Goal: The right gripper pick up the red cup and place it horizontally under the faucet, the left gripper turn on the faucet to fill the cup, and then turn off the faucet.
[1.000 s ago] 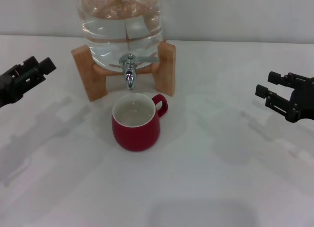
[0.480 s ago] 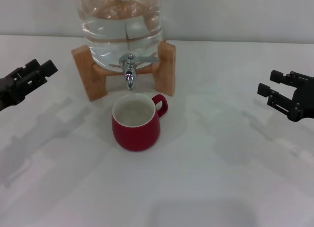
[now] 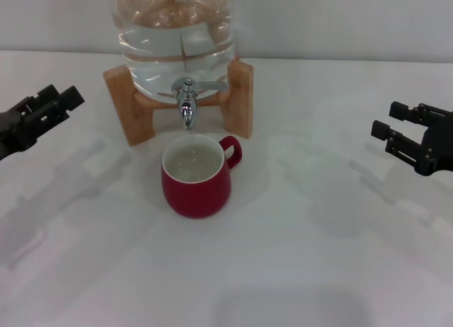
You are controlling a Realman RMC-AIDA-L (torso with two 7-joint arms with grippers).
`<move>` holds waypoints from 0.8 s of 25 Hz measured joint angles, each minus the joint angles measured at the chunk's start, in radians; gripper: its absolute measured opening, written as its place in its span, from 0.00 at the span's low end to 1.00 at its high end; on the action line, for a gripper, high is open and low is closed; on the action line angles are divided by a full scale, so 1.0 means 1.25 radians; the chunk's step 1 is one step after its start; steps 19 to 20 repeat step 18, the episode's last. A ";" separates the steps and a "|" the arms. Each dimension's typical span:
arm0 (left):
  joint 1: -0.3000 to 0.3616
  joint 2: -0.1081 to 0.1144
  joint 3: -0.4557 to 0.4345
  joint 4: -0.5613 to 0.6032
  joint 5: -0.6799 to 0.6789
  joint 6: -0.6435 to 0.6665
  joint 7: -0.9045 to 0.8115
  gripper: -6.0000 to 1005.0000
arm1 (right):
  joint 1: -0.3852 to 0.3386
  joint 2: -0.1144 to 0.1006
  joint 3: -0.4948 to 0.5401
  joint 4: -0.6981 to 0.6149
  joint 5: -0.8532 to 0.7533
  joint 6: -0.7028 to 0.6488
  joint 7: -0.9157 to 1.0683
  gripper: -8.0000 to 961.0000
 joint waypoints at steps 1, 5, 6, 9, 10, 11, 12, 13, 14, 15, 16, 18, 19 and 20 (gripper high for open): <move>0.000 0.000 0.000 0.000 0.000 -0.001 0.000 0.83 | 0.000 0.000 0.000 0.000 0.000 0.000 0.000 0.48; 0.001 0.000 0.001 0.000 0.000 -0.002 0.000 0.83 | -0.002 0.000 0.000 0.000 0.001 0.001 0.001 0.48; 0.001 0.000 0.002 0.000 0.000 -0.002 0.000 0.83 | -0.002 0.000 0.000 0.000 0.001 0.001 0.001 0.48; 0.001 0.000 0.004 0.000 0.000 -0.003 -0.001 0.83 | -0.004 0.000 0.000 0.000 0.001 0.001 0.001 0.48; 0.001 0.000 0.004 0.000 0.000 -0.004 -0.002 0.83 | -0.004 0.000 0.000 0.000 0.001 0.001 0.002 0.48; 0.001 0.000 0.004 0.000 0.000 -0.004 -0.002 0.83 | -0.004 0.000 0.000 0.000 0.001 0.002 0.002 0.48; 0.001 0.000 0.004 0.000 0.000 -0.005 -0.002 0.83 | -0.005 0.000 0.000 0.000 0.001 0.002 0.002 0.48; 0.001 0.000 0.004 0.000 0.000 -0.005 -0.002 0.83 | -0.005 0.000 0.000 0.000 0.001 0.002 0.002 0.48; 0.002 0.000 0.004 0.000 0.000 -0.005 -0.002 0.83 | -0.005 0.000 0.000 0.000 0.001 0.002 0.002 0.48; 0.002 0.000 0.004 0.000 0.000 -0.006 -0.003 0.83 | -0.005 0.000 0.000 0.000 0.001 0.002 0.002 0.48; 0.002 0.000 0.004 0.000 0.000 -0.006 -0.003 0.83 | -0.005 0.000 0.000 0.000 0.001 0.002 0.003 0.48; 0.003 0.000 0.004 0.000 0.000 -0.006 -0.003 0.83 | -0.005 0.000 0.000 0.000 0.001 0.002 0.003 0.48; 0.003 0.000 0.004 0.000 0.000 -0.006 -0.003 0.83 | -0.005 0.000 0.000 0.000 0.001 0.002 0.003 0.48; 0.003 0.000 0.004 0.000 0.000 -0.006 -0.003 0.83 | -0.005 0.000 0.000 0.000 0.001 0.002 0.003 0.48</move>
